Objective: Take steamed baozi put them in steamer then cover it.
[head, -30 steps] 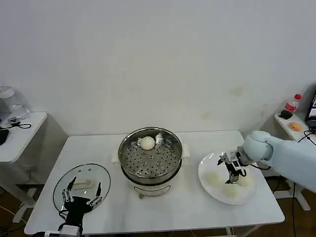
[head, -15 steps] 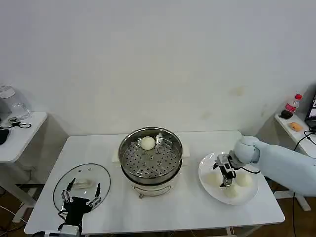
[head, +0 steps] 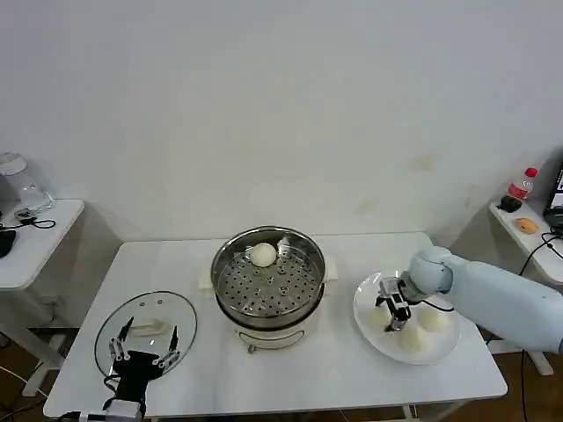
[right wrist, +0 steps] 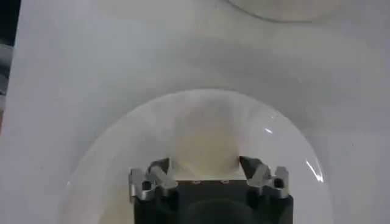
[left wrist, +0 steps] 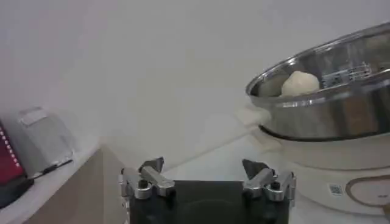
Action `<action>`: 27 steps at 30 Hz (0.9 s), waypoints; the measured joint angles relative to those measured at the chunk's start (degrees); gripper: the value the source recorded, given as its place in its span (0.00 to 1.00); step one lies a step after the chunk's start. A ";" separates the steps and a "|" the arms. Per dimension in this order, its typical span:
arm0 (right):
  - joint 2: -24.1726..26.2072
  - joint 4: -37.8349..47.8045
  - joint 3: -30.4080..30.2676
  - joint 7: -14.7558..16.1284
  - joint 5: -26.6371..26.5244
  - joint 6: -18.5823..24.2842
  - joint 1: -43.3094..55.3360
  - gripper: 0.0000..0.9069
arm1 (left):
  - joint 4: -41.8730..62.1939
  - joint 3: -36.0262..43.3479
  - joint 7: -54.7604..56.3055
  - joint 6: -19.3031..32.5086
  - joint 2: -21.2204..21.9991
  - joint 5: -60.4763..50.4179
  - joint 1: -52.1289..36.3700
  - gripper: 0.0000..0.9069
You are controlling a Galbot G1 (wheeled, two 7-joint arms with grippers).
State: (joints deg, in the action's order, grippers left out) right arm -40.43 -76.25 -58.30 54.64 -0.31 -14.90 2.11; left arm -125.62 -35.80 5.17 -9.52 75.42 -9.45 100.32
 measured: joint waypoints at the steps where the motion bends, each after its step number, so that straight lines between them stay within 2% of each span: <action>1: 0.01 -0.04 0.08 0.05 0.00 -0.01 0.00 0.67 | -0.10 0.00 0.00 0.00 0.01 0.00 0.03 1.00; 10: 1.05 -1.15 -0.34 1.11 -0.72 -0.01 2.29 0.68 | -0.67 -0.24 0.02 -0.03 -0.19 0.03 0.18 1.00; 17: 1.91 -2.02 -1.45 1.69 -3.35 -0.44 8.84 0.69 | -0.21 -0.55 0.02 -0.23 -0.83 0.81 -0.48 1.00; 27: -2.24 -3.31 -5.04 1.20 -10.16 -2.24 22.85 0.70 | -0.30 -0.95 0.02 -0.80 -0.98 2.21 -1.15 1.00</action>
State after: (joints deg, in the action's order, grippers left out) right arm -42.67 -79.57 -63.34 55.85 -10.48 -17.14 24.97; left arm -125.93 -36.75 5.19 -10.31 74.44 -7.24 99.17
